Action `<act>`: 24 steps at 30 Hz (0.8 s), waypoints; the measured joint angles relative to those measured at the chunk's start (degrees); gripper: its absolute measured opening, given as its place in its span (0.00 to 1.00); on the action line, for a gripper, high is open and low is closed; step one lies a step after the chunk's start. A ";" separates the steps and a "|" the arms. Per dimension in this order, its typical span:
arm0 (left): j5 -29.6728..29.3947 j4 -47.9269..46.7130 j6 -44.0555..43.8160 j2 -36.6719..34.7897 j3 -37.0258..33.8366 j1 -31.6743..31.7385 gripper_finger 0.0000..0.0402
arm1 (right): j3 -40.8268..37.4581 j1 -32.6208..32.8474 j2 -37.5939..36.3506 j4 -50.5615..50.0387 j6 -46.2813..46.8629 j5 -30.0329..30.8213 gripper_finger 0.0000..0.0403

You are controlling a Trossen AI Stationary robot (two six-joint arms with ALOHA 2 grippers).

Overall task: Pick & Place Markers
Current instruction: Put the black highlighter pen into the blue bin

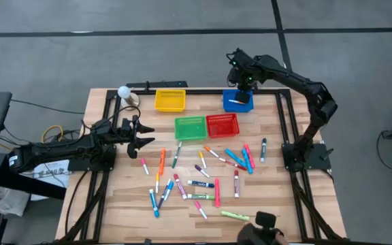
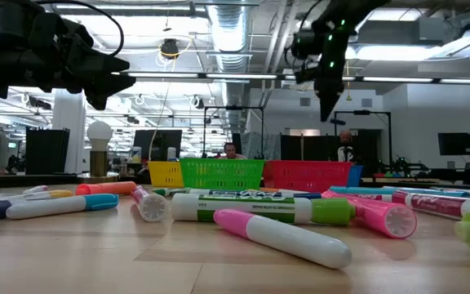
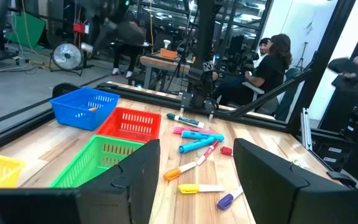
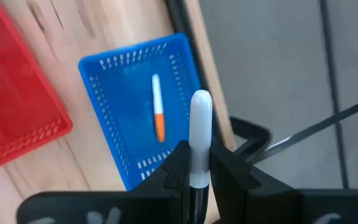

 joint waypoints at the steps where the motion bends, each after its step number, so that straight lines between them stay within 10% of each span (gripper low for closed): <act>1: 0.00 0.00 0.00 0.00 0.00 0.00 0.51 | 0.01 -0.20 1.10 0.40 0.00 -0.08 0.11; 24: -0.02 0.01 0.00 0.11 0.00 0.00 0.51 | 0.09 -2.54 19.16 5.90 -1.46 -4.30 0.11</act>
